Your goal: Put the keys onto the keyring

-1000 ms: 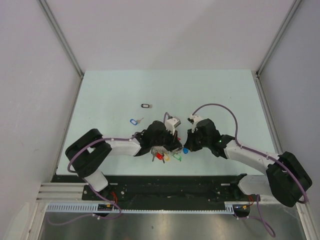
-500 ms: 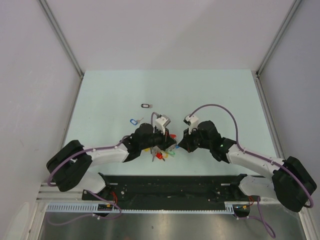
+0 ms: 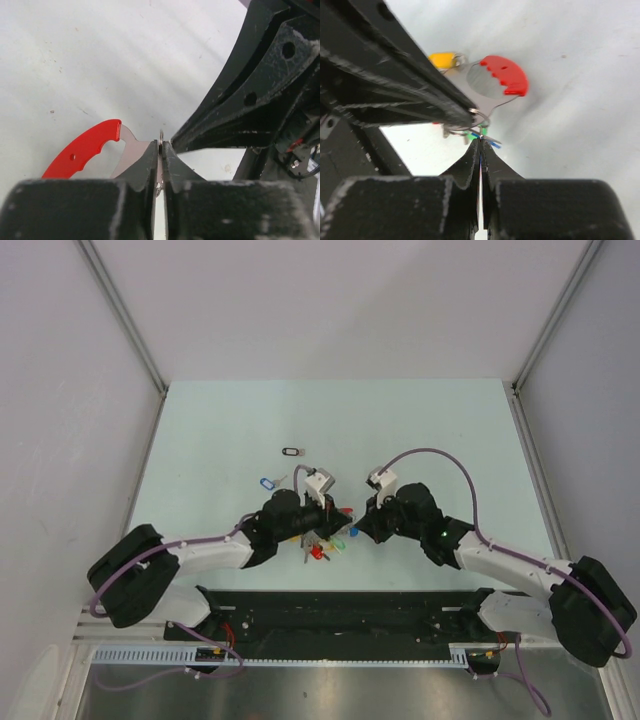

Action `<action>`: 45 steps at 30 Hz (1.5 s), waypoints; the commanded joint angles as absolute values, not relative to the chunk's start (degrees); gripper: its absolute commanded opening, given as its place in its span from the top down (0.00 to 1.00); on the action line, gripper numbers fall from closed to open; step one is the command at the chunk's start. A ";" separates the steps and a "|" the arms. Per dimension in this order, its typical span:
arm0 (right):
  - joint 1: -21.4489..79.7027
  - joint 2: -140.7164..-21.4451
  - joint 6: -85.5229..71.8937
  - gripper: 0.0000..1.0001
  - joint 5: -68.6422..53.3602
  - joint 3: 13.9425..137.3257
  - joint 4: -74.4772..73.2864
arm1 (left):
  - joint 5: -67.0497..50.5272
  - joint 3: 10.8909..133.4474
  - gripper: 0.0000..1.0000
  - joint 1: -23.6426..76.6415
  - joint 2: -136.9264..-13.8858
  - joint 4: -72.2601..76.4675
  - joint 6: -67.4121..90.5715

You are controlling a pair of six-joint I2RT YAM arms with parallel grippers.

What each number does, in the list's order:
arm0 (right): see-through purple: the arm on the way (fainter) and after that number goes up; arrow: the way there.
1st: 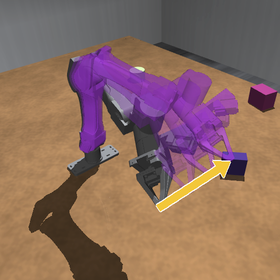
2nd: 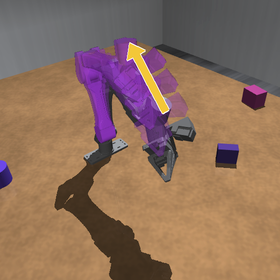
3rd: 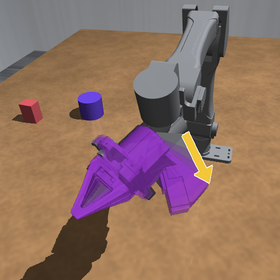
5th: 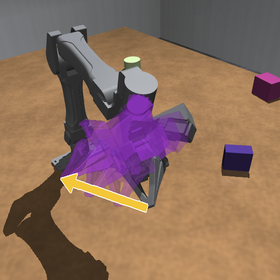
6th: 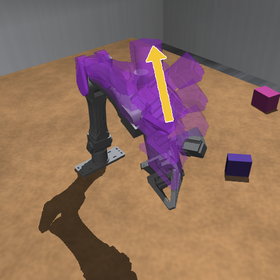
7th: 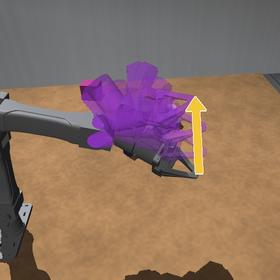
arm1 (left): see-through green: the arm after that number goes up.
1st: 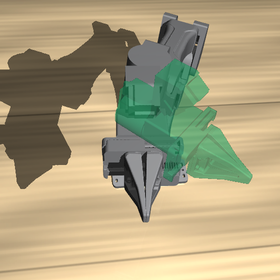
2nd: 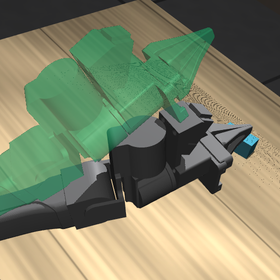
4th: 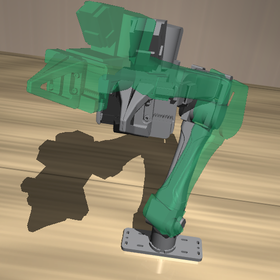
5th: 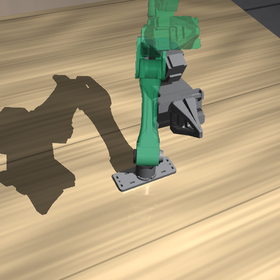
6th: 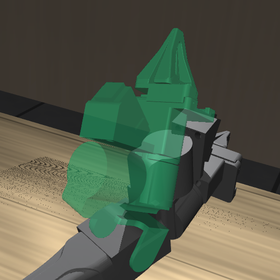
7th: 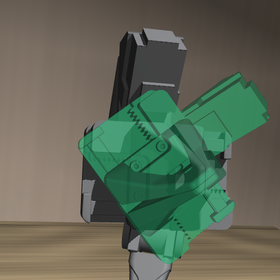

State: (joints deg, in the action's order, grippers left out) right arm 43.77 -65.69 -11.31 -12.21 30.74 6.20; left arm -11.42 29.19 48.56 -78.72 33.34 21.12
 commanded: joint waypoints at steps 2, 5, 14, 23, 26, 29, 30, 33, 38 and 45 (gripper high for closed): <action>40.44 -61.79 -10.55 1.00 -7.91 30.32 4.13 | -6.77 29.79 0.63 47.81 -75.41 36.04 21.45; 38.07 -60.39 -10.28 1.00 -7.47 30.58 4.92 | -4.58 30.85 0.42 46.94 -72.70 33.41 21.18; 28.23 -65.11 -12.74 1.00 -5.54 35.85 8.70 | 2.28 34.97 0.00 38.78 -58.82 16.46 22.23; 21.45 -69.79 -17.66 0.93 -0.63 36.74 2.12 | 13.36 39.11 0.00 29.28 -41.86 -7.19 24.52; 18.37 -68.38 -18.11 0.88 2.71 34.90 -1.82 | 13.54 40.16 0.00 26.11 -39.03 -12.38 22.51; 15.65 -67.06 -18.02 0.81 4.22 33.75 -3.68 | 13.80 40.69 0.00 24.17 -37.09 -15.64 19.35; 15.04 -66.63 -18.10 0.78 4.39 33.66 -4.13 | 13.80 40.78 0.00 23.82 -36.65 -16.25 17.51; 14.50 -64.87 -18.63 0.59 5.10 33.49 -4.83 | 15.73 41.31 0.00 23.55 -35.95 -17.31 14.87; 14.50 -54.51 -18.20 0.22 9.22 33.49 -7.11 | 20.64 41.84 0.00 23.55 -32.26 -17.23 11.17; 14.41 -35.26 -16.53 0.00 16.87 33.84 -10.19 | 28.37 39.47 0.00 23.55 -21.55 -13.55 4.84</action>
State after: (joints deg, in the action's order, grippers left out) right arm 14.63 -44.25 -17.72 10.26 32.84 -8.60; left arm 21.08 39.03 24.03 -27.42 -17.28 10.17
